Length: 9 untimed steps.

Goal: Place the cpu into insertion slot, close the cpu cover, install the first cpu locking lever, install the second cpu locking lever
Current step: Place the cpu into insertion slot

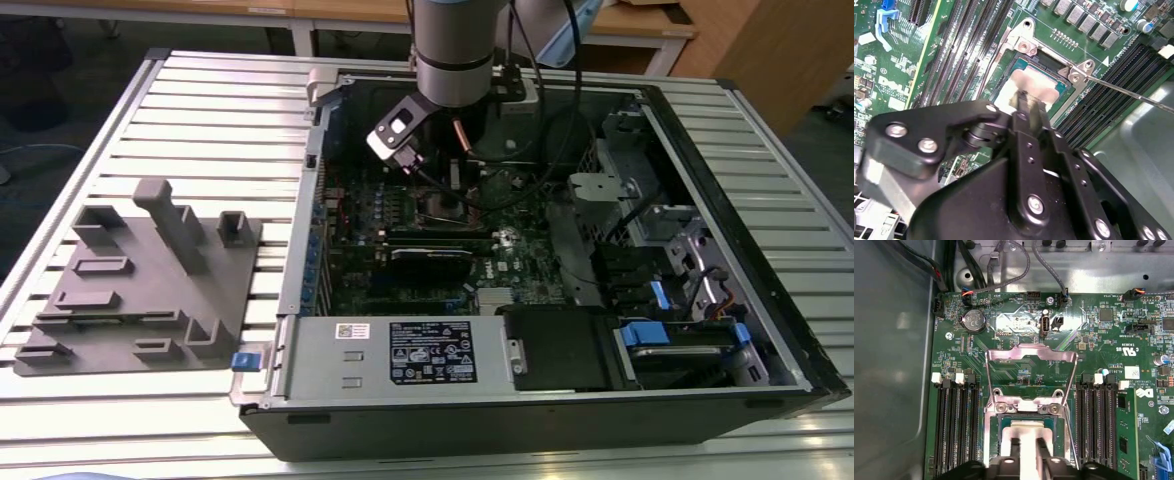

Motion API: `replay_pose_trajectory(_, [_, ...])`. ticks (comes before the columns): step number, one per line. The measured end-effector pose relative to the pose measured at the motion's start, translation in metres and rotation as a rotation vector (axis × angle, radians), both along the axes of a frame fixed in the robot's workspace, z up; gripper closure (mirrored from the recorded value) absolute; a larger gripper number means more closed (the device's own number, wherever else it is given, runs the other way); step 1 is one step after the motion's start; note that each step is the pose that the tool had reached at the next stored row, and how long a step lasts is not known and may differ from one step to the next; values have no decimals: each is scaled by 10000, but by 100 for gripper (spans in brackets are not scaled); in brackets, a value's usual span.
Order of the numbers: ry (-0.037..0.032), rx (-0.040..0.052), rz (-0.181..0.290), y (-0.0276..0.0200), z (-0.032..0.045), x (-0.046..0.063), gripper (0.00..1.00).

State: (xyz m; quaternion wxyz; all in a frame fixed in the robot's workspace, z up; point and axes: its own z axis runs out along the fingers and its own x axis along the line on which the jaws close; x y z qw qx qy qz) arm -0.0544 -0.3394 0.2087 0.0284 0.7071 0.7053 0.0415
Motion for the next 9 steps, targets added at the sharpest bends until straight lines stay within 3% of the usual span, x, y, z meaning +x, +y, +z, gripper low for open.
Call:
replay_pose_trajectory(3, [0, 0, 0, 0, 1, 0, 88])
replay_pose_trajectory(9, [8, 0, 1, 0, 3, 0, 89])
